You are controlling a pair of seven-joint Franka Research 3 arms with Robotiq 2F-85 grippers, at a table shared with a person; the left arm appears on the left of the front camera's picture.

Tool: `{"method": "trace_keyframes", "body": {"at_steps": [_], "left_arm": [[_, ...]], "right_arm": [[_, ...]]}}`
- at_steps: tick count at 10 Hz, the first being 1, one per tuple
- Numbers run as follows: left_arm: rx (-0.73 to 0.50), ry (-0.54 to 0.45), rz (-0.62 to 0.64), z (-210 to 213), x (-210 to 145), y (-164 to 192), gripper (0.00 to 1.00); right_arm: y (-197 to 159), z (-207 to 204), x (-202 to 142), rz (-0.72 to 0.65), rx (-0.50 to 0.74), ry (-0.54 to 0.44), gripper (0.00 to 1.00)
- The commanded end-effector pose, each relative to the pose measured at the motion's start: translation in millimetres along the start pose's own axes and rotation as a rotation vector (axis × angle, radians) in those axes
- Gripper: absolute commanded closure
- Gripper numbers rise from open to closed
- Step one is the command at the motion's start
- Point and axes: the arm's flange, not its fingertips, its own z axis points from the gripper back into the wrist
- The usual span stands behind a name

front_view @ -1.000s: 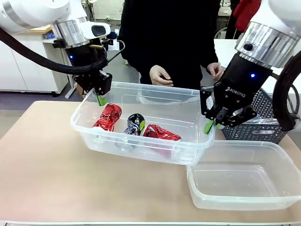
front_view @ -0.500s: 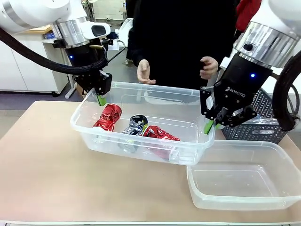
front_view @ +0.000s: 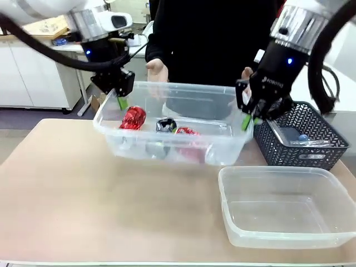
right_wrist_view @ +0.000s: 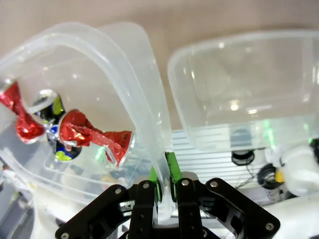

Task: Sort the waste into each basket.
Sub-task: Offer the picked Organizing box to the human.

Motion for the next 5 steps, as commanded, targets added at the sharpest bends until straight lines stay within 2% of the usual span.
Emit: {"method": "trace_keyframes", "body": {"at_steps": [1, 3, 5], "left_arm": [[0.008, 0.02, 0.025, 22.5, 42.1, 21.8, 0.96], [0.034, 0.004, 0.032, 34.2, 80.1, 38.1, 0.96], [0.068, -0.017, 0.043, 34.4, 115.1, 57.9, 0.96]], "right_arm": [[10.5, 39.4, 55.3, 0.004, -0.061, 0.033, 0.93], [13.2, 60.9, 95.8, -0.018, -0.069, 0.035, 0.93], [11.2, 62.2, 121.8, -0.043, -0.08, 0.036, 0.93]]}}
